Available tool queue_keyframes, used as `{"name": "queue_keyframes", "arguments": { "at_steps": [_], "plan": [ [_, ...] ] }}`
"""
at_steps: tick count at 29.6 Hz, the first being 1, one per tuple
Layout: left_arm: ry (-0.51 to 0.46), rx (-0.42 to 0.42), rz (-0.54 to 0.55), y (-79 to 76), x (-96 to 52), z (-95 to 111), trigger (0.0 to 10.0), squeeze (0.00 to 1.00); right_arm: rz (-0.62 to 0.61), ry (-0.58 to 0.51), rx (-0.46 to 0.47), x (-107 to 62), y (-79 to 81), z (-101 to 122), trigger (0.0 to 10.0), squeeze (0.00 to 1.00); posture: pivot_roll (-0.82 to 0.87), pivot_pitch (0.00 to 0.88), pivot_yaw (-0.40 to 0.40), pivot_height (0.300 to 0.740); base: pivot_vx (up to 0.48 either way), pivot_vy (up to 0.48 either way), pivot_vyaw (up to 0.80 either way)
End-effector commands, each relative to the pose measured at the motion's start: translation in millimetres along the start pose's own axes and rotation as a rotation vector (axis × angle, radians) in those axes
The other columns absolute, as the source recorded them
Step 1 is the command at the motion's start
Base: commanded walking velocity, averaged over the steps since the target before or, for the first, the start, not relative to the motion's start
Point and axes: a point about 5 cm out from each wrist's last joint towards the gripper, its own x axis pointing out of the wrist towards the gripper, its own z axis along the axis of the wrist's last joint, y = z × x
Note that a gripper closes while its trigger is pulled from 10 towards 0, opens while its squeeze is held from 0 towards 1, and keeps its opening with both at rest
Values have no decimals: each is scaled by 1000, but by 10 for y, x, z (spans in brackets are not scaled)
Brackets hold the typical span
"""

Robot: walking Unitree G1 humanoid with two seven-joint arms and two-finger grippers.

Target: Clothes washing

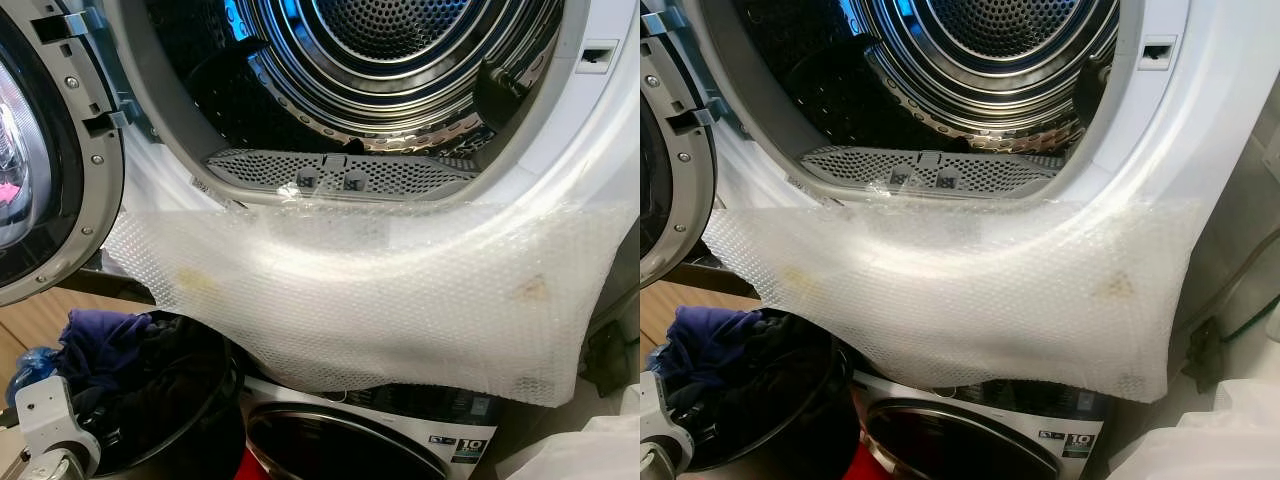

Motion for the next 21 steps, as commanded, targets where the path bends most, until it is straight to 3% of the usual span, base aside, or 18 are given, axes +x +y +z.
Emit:
{"name": "queue_keyframes", "arguments": {
  "at_steps": [1, 7, 9, 15, 17, 21],
  "plan": [
    [-46, 39, -44, -30, -37, 138, 0, 0, 20, 14, 3, 0, 56, -26, 10000, 0, 227, 0, 95, 740, 0, 0, 0],
    [-84, 107, -317, -184, -152, 225, 0, 0, 32, 15, 4, 1, 75, -24, 10000, 0, 231, 0, 96, 740, 0, 0, 0],
    [-63, 186, -476, -209, -247, 255, 0, 0, 40, 14, 0, 2, 86, -16, 10000, 0, 237, 0, 95, 740, 0, 0, 0],
    [-14, 277, -634, -138, -379, 279, 0, 0, 52, 15, -5, 3, 102, -11, 10000, 0, 243, 0, 94, 740, 0, 0, 0],
    [23, 390, -801, -69, -551, 319, 0, 0, 62, 15, -5, 5, 117, -1, 10000, 0, 244, 0, 94, 740, 0, 0, 0],
    [57, 404, -971, -10, -740, 440, 0, 0, 76, 17, -4, 5, 137, 0, 10000, 0, 246, 0, 93, 740, 0, 0, 0]
  ]
}}
